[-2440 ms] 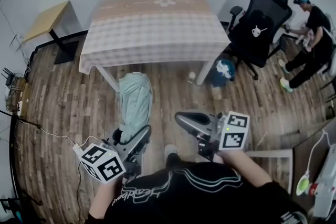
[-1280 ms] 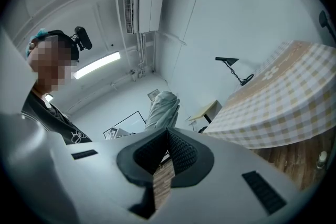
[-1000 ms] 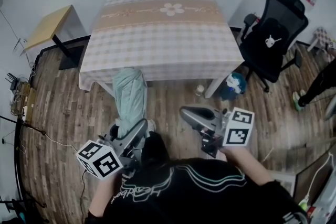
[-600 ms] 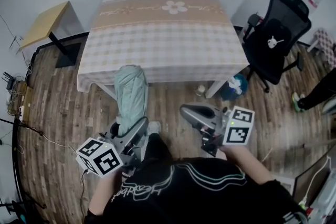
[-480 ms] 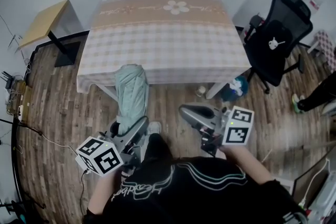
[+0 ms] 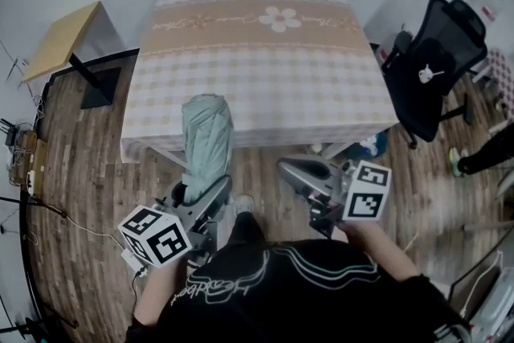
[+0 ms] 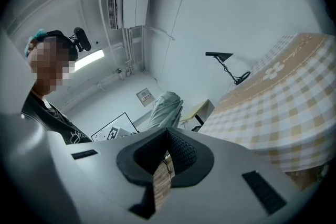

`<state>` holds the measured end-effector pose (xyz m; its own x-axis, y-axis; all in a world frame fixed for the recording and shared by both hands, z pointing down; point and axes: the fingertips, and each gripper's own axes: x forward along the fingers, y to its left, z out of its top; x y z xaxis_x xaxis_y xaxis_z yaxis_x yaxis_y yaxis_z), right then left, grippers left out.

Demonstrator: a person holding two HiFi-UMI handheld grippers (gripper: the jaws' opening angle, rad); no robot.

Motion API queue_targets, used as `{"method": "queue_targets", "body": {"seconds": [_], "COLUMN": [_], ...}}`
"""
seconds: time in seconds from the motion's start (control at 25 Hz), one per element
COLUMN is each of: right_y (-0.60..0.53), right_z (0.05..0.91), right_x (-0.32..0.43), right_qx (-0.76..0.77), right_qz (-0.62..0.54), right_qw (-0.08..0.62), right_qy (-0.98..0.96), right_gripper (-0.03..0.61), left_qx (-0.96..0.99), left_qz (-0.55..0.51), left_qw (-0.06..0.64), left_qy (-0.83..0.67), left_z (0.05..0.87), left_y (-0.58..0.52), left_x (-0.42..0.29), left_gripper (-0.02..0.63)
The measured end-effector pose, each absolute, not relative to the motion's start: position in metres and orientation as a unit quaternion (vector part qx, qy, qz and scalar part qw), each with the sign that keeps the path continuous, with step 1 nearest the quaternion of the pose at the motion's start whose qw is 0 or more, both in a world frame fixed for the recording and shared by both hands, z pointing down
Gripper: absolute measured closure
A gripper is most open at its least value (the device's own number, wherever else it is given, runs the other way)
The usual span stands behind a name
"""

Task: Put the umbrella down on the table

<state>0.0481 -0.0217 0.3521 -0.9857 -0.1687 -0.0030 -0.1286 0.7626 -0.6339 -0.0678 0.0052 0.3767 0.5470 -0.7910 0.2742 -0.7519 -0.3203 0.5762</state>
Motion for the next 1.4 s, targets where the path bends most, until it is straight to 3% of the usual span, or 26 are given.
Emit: {"method": "queue_targets", "body": {"seconds": [0.28, 0.56, 1.4], "right_y": [-0.061, -0.087, -0.185], "right_z": [0.377, 0.362, 0.349], "right_x": [0.039, -0.026, -0.067], "right_qx": [-0.102, -0.126, -0.155], "right_qz": [-0.348, -0.349, -0.320], "right_qw": [0.038, 0.035, 0.053], "right_qy": [0.931, 0.928, 0.933], "right_gripper": [0.566, 0.566, 0.566], "left_qx": [0.817, 0.823, 0.843], "left_qz": [-0.011, -0.007, 0.004], "left_qw": [0.345, 0.357, 0.332], "left_qy": [-0.463, -0.441, -0.423], "left_z": [0.402, 0.392, 0.376], "left_y": [-0.036, -0.065, -0.168], "left_x": [-0.080, -0.145, -0.194], "left_gripper": [0.348, 0.348, 0.348]}}
